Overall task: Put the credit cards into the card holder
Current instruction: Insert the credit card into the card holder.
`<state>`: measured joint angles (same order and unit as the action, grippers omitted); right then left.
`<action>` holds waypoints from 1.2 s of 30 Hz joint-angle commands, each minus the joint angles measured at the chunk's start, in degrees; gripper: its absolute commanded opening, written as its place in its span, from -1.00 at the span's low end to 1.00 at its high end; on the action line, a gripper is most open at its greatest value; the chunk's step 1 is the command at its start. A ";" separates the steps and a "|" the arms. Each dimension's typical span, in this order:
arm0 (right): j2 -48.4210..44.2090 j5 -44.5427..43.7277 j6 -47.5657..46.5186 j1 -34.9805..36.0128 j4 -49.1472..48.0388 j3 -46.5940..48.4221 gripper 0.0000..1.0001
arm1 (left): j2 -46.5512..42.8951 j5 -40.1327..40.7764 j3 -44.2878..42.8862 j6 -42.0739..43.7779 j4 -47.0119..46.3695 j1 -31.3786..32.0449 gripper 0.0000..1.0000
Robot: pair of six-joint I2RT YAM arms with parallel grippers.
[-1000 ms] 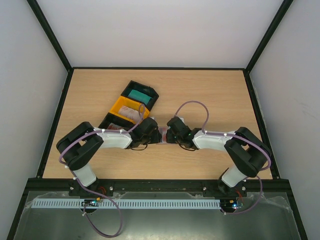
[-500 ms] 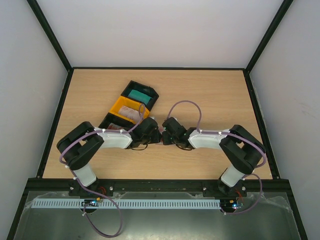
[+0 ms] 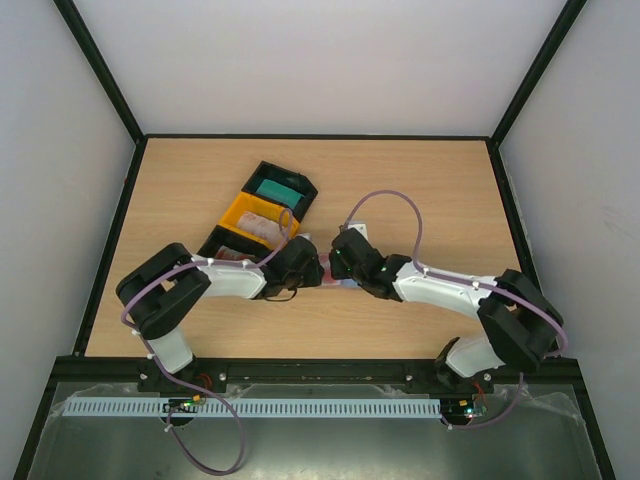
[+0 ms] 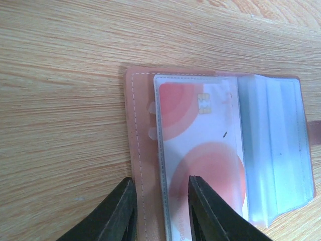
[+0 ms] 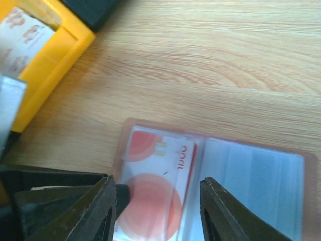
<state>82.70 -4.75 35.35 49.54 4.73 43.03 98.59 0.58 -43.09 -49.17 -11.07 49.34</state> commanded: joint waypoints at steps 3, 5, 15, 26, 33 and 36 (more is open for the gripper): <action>1.44 -8.48 1.48 0.30 6.92 -1.97 -0.12 | 3.83 0.11 2.35 -0.69 7.07 0.85 -0.36; 2.11 -10.28 2.52 0.30 7.72 -2.73 -0.12 | 3.68 0.33 2.24 -0.84 7.32 0.96 -0.37; 3.48 -18.53 6.37 0.25 11.25 -6.39 -0.13 | 2.77 1.94 0.76 -0.68 10.91 1.18 -0.36; -10.30 -18.69 7.57 0.21 14.47 -3.09 -0.13 | -9.51 5.51 -7.44 5.70 22.90 1.04 0.05; -18.42 -14.33 6.07 -0.51 10.28 -2.30 -0.07 | -13.16 12.64 -18.15 11.81 34.49 -2.65 0.16; -18.50 -11.24 5.87 -1.12 6.90 -2.24 -0.06 | -12.60 9.28 -20.28 14.29 36.03 -7.40 0.17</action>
<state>64.53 -18.90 41.54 49.15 15.35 39.77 85.78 9.58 -61.32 -39.77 17.37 47.13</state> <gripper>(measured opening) 0.470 0.582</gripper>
